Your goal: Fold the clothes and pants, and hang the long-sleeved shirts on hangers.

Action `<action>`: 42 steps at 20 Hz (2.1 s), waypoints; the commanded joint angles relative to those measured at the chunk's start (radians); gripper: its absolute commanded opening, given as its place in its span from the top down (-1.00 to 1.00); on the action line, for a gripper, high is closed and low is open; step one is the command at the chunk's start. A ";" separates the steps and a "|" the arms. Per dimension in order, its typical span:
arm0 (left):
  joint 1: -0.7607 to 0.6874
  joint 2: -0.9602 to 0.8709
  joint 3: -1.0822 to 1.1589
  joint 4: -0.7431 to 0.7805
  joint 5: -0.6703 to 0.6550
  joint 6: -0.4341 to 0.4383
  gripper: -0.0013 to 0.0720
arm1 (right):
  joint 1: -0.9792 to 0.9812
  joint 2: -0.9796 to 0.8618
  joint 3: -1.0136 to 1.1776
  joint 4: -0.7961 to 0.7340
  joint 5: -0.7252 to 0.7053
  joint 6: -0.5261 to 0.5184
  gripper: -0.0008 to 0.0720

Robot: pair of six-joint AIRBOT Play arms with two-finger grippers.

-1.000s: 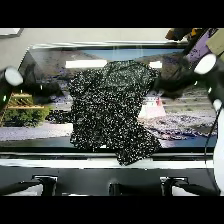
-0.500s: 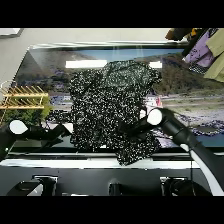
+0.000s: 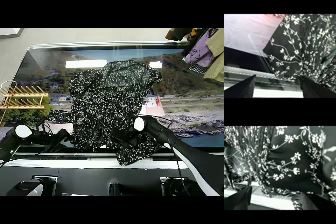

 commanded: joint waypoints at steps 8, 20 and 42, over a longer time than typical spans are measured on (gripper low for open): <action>0.000 -0.061 -0.003 0.001 0.098 0.107 -0.74 | -0.532 0.284 -0.001 -0.138 0.309 -0.270 -0.95; 0.000 -0.191 -0.002 -0.171 0.170 0.263 -0.63 | -0.773 -0.050 -0.001 0.103 0.295 -0.804 -0.95; 0.001 -0.083 1.200 0.375 -0.066 0.108 0.90 | -0.754 0.374 0.962 -0.134 0.241 -0.489 0.87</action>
